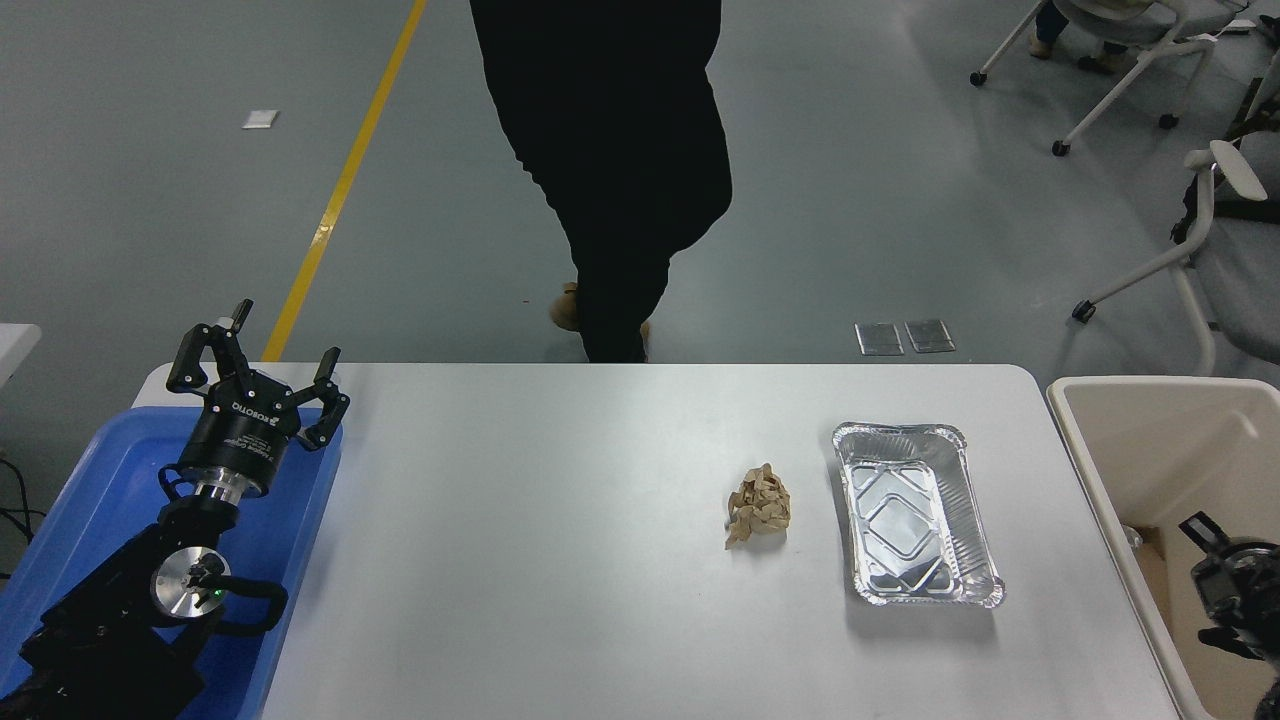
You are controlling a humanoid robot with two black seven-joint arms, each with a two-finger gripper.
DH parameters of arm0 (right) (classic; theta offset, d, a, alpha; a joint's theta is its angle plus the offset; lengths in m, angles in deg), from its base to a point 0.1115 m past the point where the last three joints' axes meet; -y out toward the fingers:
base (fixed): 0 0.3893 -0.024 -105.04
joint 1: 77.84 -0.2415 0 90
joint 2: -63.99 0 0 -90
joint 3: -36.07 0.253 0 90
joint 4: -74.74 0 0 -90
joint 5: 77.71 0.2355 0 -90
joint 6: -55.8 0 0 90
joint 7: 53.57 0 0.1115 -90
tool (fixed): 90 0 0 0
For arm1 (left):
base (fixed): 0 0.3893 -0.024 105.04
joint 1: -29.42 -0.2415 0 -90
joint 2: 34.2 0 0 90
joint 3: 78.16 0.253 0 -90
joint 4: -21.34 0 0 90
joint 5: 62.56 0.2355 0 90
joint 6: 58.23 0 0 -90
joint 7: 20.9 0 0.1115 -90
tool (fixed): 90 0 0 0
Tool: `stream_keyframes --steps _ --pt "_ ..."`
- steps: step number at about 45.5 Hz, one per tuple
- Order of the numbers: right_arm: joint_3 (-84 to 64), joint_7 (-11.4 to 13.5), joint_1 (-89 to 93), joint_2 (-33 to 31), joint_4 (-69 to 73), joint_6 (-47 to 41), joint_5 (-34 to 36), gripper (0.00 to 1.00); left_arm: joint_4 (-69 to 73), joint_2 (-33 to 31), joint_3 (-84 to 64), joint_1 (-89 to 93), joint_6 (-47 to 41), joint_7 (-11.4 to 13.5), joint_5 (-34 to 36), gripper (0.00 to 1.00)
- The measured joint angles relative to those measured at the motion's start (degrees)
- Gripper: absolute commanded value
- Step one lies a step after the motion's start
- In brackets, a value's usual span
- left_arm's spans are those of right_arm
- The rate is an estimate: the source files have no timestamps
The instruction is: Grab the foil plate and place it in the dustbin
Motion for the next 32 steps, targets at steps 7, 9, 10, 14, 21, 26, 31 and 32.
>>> stream_keyframes --steps 7,9,10,14,21,26,31,32 --pt "0.0 0.0 0.0 0.2 0.0 0.0 0.0 0.00 0.0 0.0 0.0 0.0 0.0 0.0 0.0 0.98" --pt "0.0 0.0 0.0 0.3 0.0 0.0 0.0 0.00 0.0 0.0 0.0 0.0 0.0 0.0 0.0 0.98" --pt "0.0 0.0 0.0 0.4 0.0 0.0 0.0 0.00 0.0 0.0 0.0 0.0 0.0 0.0 0.0 0.98" --pt "0.0 0.0 0.1 0.5 0.0 0.0 0.0 0.00 0.0 0.0 0.0 0.0 0.0 0.0 0.0 0.98" --pt "0.0 0.0 0.1 0.6 0.0 0.0 0.0 0.00 0.0 0.0 0.0 0.0 0.0 0.0 0.0 0.98" --pt "0.0 0.0 0.0 0.6 0.0 0.0 0.0 0.00 0.0 0.0 0.0 0.0 0.0 0.0 0.0 0.98" --pt "0.0 0.0 0.0 0.6 -0.2 0.0 0.0 0.00 0.0 0.0 0.0 0.0 0.0 0.0 0.0 0.98" --pt "0.0 0.0 0.0 0.6 -0.2 0.0 0.0 0.00 0.0 0.0 0.0 0.0 0.0 0.0 0.0 0.98"
